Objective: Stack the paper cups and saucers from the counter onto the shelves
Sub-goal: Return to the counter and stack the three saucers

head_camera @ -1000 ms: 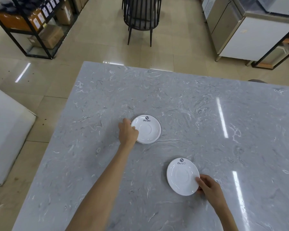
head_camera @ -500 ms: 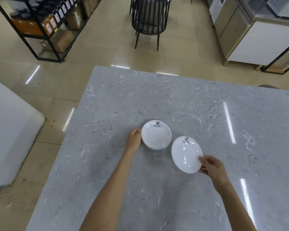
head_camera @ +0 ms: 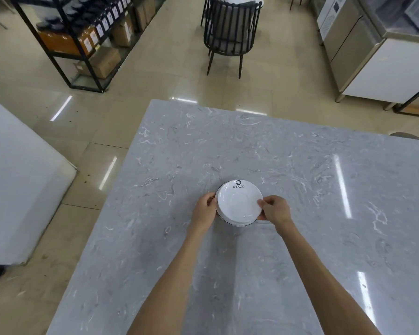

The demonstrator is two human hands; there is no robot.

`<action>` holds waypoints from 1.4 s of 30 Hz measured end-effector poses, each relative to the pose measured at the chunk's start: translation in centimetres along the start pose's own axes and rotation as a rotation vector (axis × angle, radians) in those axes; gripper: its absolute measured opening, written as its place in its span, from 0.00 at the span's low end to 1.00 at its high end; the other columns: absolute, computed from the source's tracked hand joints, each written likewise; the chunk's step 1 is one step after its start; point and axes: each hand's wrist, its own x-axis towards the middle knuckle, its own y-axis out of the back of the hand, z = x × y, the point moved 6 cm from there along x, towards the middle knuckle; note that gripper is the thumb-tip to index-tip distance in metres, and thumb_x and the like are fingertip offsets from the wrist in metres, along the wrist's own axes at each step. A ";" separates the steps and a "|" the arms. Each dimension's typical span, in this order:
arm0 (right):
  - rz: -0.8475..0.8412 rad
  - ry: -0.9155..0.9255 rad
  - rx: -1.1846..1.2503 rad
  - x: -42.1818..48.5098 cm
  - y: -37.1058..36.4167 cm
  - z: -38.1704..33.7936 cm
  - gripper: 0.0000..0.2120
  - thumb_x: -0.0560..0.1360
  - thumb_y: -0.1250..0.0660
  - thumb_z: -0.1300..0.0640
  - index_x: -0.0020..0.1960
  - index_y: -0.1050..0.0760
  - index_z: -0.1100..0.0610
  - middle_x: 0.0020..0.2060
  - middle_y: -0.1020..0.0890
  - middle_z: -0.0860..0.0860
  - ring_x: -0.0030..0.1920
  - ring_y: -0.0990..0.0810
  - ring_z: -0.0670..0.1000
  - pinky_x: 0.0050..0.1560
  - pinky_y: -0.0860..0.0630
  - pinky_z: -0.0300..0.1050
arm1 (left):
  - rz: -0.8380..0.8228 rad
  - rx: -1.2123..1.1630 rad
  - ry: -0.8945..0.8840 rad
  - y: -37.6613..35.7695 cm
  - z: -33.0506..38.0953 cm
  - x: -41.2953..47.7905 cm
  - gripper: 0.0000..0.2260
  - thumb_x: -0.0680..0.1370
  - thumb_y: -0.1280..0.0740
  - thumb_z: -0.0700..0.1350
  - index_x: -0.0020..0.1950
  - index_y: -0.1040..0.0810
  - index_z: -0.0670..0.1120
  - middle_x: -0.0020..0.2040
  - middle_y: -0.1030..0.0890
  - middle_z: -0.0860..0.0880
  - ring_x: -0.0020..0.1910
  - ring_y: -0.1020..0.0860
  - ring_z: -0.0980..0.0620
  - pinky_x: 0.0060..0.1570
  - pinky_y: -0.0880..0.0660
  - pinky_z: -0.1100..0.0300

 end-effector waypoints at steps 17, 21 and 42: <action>0.064 0.071 -0.346 -2.0 0.3 -2.6 0.08 0.74 0.30 0.58 0.48 0.25 0.63 0.37 0.14 0.59 0.39 0.14 0.58 0.47 0.20 0.50 | 0.033 0.039 -0.001 0.0 -0.6 0.3 0.11 0.78 0.38 0.40 0.57 0.20 0.45 0.54 0.16 0.44 0.54 0.19 0.43 0.56 0.22 0.41; 0.040 0.072 -0.528 -1.6 0.2 -3.2 0.13 0.74 0.30 0.56 0.50 0.22 0.66 0.44 0.15 0.62 0.48 0.17 0.60 0.50 0.21 0.51 | 0.047 0.078 -0.023 0.2 -0.4 0.3 0.11 0.77 0.38 0.40 0.54 0.19 0.46 0.52 0.16 0.47 0.53 0.19 0.45 0.56 0.22 0.47; -0.001 0.092 -0.375 -2.0 1.0 -2.2 0.11 0.73 0.28 0.54 0.42 0.22 0.63 0.31 0.14 0.57 0.36 0.14 0.55 0.45 0.19 0.49 | 0.077 0.108 -0.045 0.3 -0.4 0.2 0.12 0.77 0.37 0.41 0.57 0.17 0.49 0.52 0.15 0.49 0.52 0.18 0.46 0.55 0.21 0.47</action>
